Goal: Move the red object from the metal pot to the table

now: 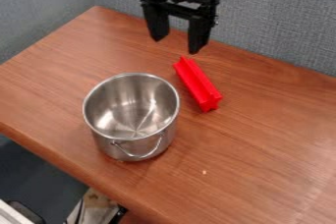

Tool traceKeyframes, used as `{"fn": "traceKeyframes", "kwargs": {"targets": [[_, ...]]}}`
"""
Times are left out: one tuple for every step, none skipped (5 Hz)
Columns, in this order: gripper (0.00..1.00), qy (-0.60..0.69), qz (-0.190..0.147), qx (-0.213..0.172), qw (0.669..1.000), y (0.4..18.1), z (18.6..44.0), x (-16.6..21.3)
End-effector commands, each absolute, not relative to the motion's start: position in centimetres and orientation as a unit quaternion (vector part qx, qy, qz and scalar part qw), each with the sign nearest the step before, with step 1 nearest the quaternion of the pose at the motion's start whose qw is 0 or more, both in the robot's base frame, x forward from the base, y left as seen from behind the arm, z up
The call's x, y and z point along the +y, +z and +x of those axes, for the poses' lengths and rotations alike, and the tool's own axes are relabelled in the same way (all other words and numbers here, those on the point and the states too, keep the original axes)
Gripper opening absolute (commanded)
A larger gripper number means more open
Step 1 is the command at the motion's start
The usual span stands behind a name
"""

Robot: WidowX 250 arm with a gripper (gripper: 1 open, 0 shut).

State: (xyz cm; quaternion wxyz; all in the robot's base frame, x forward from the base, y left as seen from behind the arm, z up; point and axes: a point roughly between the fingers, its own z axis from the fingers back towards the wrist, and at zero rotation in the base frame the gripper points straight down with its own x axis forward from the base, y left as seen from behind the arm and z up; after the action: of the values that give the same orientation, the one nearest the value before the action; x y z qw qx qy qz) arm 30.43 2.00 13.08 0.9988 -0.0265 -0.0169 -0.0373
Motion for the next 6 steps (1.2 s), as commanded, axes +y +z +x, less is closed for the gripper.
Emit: {"fn": "traceKeyframes", "kwargs": {"targets": [[1.00,-0.017,-0.035,-0.034,0.999,14.5,29.4,0.1],[1.00,-0.020,-0.044,-0.028,0.998,14.5,29.0,-2.2],[1.00,-0.019,-0.042,-0.043,0.998,14.2,28.8,-1.3],[1.00,-0.010,-0.038,-0.057,0.998,14.3,28.4,-0.1],[1.00,-0.010,-0.018,-0.042,0.999,15.2,29.1,-0.5],[1.00,-0.033,-0.006,-0.024,0.999,15.0,30.1,-1.9]]}}
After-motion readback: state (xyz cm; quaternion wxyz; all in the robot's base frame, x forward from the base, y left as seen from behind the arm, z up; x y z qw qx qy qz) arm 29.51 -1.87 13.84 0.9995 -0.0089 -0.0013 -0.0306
